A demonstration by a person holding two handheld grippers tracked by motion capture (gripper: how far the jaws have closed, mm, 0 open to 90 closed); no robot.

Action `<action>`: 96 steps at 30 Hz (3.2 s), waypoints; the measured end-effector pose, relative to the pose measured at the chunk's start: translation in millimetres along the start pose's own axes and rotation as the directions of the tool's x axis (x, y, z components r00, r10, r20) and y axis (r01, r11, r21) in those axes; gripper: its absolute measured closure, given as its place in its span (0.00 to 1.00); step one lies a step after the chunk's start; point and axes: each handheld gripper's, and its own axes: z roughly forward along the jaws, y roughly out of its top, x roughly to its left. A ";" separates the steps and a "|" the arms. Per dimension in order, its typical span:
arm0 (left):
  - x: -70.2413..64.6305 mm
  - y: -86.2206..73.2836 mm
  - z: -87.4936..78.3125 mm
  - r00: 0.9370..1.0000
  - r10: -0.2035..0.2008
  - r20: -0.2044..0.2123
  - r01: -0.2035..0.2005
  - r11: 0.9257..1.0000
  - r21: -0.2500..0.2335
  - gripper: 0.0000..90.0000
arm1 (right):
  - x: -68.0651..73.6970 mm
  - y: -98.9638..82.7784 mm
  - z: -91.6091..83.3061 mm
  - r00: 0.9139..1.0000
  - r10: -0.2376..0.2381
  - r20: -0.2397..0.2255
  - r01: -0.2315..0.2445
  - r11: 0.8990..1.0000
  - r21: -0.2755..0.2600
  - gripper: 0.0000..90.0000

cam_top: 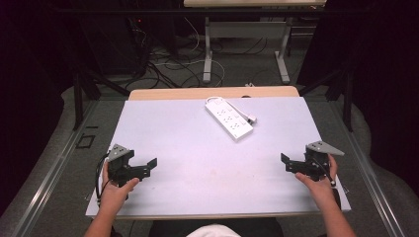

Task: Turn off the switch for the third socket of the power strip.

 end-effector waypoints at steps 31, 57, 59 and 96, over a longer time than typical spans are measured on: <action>-6.9 -3.2 1.5 1.000 0.022 0.018 -0.022 1.000 -0.004 0.01 | 14.2 18.8 15.3 0.997 -0.066 -0.045 0.067 0.998 0.018 0.41; -7.5 -6.4 2.7 1.000 0.014 0.020 -0.013 1.000 -0.017 0.02 | 38.3 65.5 49.6 0.976 -0.158 -0.147 0.173 0.980 0.101 0.45; -7.8 -6.7 2.9 0.999 0.018 0.026 -0.017 1.000 -0.025 0.02 | 38.9 69.1 52.0 0.976 -0.154 -0.152 0.172 0.979 0.110 0.47; -6.4 -9.0 -0.5 1.000 0.020 0.022 -0.019 0.999 -0.027 0.03 | 49.5 138.1 103.2 0.980 -0.089 -0.177 0.126 0.970 0.210 0.71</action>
